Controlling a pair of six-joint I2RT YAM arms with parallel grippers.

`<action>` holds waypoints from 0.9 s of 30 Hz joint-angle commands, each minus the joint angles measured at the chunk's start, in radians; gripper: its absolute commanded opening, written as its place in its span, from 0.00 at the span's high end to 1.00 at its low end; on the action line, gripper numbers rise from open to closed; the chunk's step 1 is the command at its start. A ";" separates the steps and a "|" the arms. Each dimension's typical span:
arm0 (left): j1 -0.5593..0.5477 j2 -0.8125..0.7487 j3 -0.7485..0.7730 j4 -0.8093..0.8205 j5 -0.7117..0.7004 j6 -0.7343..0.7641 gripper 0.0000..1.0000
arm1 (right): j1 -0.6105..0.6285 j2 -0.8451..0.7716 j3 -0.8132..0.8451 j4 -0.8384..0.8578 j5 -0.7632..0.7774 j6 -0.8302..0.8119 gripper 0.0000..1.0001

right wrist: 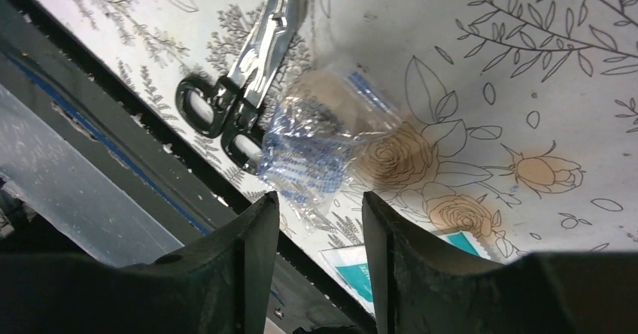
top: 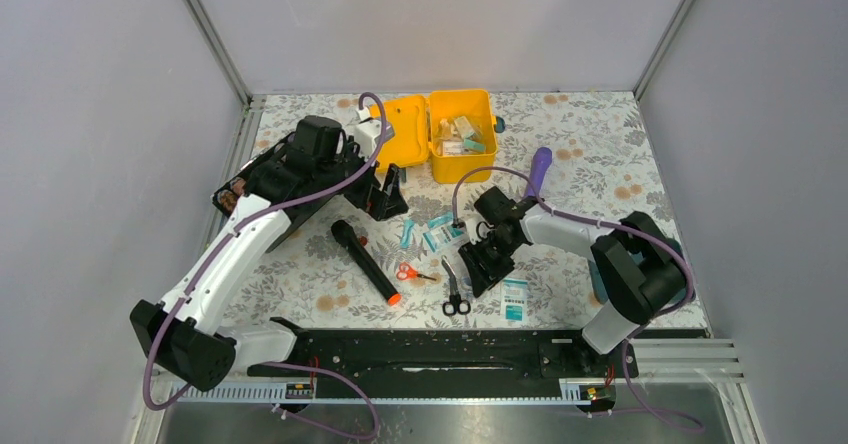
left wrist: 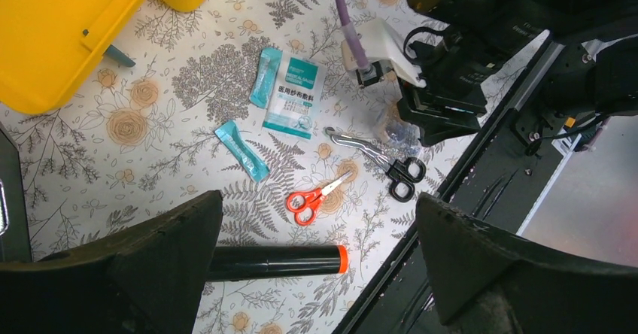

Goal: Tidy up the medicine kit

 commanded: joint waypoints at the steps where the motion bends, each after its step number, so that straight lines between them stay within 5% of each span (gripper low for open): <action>1: 0.007 -0.024 0.032 0.023 0.028 0.010 0.01 | 0.013 0.039 0.046 0.000 0.037 0.038 0.49; 5: 0.012 -0.017 0.030 0.036 0.040 0.000 0.02 | 0.020 0.069 0.060 -0.014 0.037 0.066 0.56; 9: 0.026 0.001 0.040 0.044 0.054 -0.006 0.02 | 0.020 0.072 0.064 -0.019 0.029 0.055 1.00; 21: 0.045 0.063 0.125 -0.018 0.060 0.100 0.05 | -0.005 -0.255 0.179 -0.173 0.150 -0.202 1.00; 27: 0.045 0.113 0.216 -0.050 0.052 0.152 0.06 | -0.132 -0.182 0.430 -0.118 0.124 -0.221 1.00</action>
